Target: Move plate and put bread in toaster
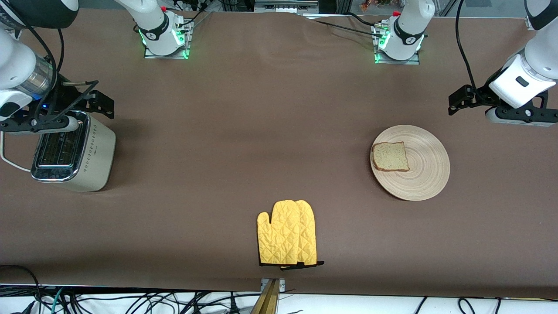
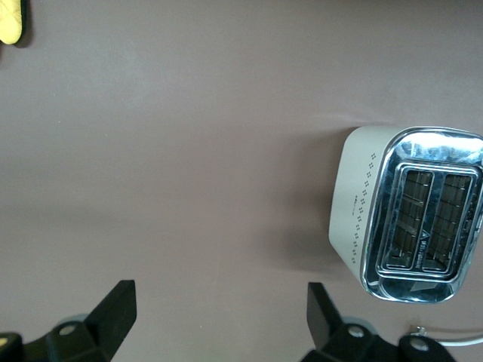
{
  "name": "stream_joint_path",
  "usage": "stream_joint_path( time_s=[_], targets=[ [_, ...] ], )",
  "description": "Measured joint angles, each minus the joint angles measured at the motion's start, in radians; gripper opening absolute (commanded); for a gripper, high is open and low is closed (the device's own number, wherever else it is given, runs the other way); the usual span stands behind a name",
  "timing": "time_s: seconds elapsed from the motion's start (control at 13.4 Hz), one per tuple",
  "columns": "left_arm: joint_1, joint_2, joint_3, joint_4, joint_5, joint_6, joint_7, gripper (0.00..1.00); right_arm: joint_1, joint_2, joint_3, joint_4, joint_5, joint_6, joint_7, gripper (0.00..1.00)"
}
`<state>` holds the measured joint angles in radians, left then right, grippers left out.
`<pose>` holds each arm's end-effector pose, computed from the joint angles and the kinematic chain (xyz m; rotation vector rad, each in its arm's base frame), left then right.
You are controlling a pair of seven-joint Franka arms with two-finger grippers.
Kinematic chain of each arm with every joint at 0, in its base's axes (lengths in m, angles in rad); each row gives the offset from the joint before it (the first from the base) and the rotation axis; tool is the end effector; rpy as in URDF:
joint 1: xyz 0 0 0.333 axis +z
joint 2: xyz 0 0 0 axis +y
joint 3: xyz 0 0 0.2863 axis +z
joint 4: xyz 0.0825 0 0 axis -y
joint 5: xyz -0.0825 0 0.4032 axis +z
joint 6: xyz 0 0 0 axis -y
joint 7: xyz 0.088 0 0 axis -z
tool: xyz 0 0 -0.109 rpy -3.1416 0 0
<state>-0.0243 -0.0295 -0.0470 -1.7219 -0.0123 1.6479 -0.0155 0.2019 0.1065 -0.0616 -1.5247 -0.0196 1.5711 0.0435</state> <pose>0.5658 -0.0419 0.5418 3.1307 -0.0854 -0.0704 0.5953 0.0836 0.5530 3.1051 0.1516 -0.0890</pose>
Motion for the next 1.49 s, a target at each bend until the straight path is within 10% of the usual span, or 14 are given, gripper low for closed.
stream_joint_path(
  time_s=[0.45,0.74,1.49],
  targets=[
    [-0.009,0.058,-0.112,0.042,0.169,-0.093,-0.026,1.0,0.001,-0.009,0.003,0.0,0.0,0.009,0.0,1.0],
    [0.064,0.105,-0.108,0.212,0.111,-0.119,-0.045,1.0,0.001,-0.01,0.003,0.0,0.0,0.009,0.0,1.0],
    [0.067,0.136,-0.13,0.226,0.1,-0.123,-0.044,1.0,0.002,-0.01,0.003,0.0,0.0,0.015,0.0,1.0]
  ],
)
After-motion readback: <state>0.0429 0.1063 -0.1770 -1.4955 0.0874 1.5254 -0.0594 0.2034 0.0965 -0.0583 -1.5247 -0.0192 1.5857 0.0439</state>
